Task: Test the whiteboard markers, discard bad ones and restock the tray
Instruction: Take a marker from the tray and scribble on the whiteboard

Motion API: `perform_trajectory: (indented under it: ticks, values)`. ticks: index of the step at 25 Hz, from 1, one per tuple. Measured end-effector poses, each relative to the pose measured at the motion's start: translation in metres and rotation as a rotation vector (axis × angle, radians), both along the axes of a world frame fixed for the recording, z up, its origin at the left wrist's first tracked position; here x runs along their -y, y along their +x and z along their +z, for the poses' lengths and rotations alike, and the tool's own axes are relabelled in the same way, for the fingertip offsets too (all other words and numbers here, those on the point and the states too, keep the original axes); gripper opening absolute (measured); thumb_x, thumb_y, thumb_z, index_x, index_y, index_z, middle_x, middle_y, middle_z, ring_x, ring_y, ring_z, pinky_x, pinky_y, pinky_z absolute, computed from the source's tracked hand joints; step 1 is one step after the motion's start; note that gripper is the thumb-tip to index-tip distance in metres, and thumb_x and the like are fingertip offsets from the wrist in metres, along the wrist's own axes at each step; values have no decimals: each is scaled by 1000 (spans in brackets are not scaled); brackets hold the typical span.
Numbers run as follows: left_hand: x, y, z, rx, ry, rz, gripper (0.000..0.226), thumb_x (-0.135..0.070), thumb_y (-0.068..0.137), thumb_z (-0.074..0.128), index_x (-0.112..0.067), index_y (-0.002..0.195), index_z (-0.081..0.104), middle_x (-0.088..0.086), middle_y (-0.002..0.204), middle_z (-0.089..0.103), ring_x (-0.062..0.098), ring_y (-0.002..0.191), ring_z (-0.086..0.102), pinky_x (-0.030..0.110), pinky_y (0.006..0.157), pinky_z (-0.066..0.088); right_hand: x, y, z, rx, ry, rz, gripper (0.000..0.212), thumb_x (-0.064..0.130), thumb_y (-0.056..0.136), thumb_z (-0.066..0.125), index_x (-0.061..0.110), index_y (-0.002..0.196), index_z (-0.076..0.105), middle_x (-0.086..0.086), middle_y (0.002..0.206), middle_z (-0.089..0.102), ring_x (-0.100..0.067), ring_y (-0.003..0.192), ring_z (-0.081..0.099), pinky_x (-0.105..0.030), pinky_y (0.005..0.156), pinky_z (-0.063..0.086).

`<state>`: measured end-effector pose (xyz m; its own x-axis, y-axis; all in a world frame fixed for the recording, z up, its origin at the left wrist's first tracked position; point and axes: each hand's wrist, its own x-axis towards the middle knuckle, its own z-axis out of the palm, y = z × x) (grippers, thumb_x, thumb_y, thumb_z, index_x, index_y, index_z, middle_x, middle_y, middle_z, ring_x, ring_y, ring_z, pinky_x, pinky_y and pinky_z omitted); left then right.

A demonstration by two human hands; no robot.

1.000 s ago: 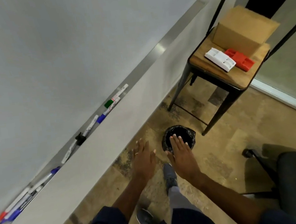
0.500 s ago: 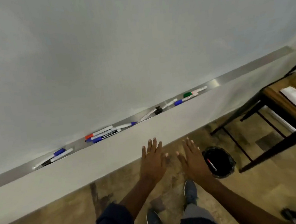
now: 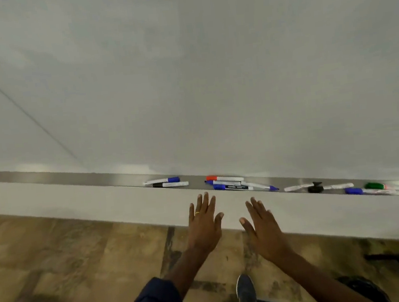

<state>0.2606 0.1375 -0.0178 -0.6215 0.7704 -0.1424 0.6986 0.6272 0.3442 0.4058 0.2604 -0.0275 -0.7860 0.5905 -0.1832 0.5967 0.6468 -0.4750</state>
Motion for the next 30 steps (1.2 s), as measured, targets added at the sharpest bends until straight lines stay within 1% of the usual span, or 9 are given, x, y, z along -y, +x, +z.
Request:
perform_trajectory:
  ticks: [3,6,10,13,15,18,22,26,30]
  values:
    - [12,-35,10,-23,-2,142,86,-66,86,-15,-25,158,5,-2,167,-5,17,154,-12,39,124,-11,5,-51,1,-2,0,163,107,80,72,-23,24,158,8,9,162,-10,-15,153,-4,-29,118,-9]
    - [26,-68,13,-29,-28,235,62,-51,104,16,-23,158,8,-1,167,-1,15,153,-11,39,124,-10,15,-98,11,-33,3,297,82,67,88,2,25,157,9,6,165,-2,-14,153,0,-28,118,-5]
    - [42,-97,9,12,-24,287,60,-47,105,24,-22,158,9,-1,167,2,17,155,-6,43,128,-1,27,-153,14,-52,-15,381,74,62,94,11,23,157,16,4,165,10,-16,153,11,-32,122,13]
    - [46,-126,0,58,-27,268,61,-45,106,27,-20,158,8,1,167,1,18,155,-6,41,128,0,30,-197,0,-112,146,431,61,50,99,29,16,149,38,-5,157,38,-23,145,37,-36,117,33]
    - [47,-148,-8,89,-21,239,61,-42,106,30,-18,158,8,2,168,2,18,155,-4,40,128,2,31,-223,-7,-90,176,425,50,35,101,48,14,146,44,-7,153,45,-24,142,41,-36,116,34]
    - [53,-177,-22,100,-28,154,61,-39,106,32,-17,158,10,2,167,6,18,155,2,40,128,6,40,-241,-24,-7,189,367,49,27,101,53,13,146,43,-8,153,44,-25,142,40,-36,117,31]
    - [64,-203,-31,44,-54,10,59,-36,105,35,-17,157,15,1,167,11,17,155,10,43,127,13,46,-248,-39,8,206,271,45,21,94,65,13,136,54,-8,141,56,-25,130,52,-37,107,44]
    - [66,-221,-33,-36,28,-93,54,-28,102,46,-17,153,30,4,161,33,21,147,33,40,123,27,44,-260,-34,-14,200,189,23,14,93,63,18,115,57,-2,115,61,-19,104,59,-31,87,51]
    - [62,-232,-25,-65,119,-116,46,-22,100,52,-21,145,44,2,141,55,23,129,53,39,109,45,44,-257,0,-126,-11,101,12,17,97,59,21,106,54,1,104,64,-12,90,61,-25,82,53]
